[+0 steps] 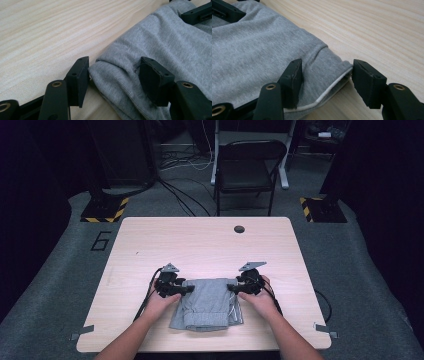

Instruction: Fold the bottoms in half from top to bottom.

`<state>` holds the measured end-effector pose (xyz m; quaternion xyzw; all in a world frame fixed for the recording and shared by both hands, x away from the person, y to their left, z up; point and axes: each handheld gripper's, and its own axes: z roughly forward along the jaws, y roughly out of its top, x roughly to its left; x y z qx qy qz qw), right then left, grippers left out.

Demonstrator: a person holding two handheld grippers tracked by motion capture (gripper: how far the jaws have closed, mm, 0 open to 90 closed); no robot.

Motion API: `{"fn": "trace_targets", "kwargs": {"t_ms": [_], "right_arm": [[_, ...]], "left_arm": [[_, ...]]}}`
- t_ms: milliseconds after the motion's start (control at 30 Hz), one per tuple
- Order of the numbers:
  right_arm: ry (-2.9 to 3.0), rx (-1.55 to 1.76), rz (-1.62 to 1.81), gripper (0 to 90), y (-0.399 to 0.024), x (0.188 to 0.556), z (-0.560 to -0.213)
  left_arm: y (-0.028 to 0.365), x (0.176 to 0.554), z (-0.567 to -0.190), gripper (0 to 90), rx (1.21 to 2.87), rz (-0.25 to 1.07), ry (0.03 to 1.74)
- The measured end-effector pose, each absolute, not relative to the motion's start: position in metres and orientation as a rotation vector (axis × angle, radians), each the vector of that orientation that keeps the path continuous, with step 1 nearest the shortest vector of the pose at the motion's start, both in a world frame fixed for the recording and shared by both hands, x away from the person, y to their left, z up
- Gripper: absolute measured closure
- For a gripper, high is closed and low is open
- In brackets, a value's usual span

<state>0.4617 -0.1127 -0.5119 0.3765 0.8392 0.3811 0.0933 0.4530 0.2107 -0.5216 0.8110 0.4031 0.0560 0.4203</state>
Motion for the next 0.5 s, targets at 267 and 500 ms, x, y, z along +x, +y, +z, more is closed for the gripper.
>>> {"fn": "trace_targets", "kwargs": {"t_ms": [267, 500], "right_arm": [[2.506, 1.120, 1.139, 51.4, -0.1118, 0.4614, -0.5143], [2.529, 1.068, 1.147, 71.5, -0.1098, 0.4575, -0.5102]], "left_arm": [[0.2096, 0.4512, -0.5208, 53.5, 2.057, 0.139, 1.000], [0.2092, 0.4478, -0.5144, 72.4, 2.073, 0.161, 0.984]]}}
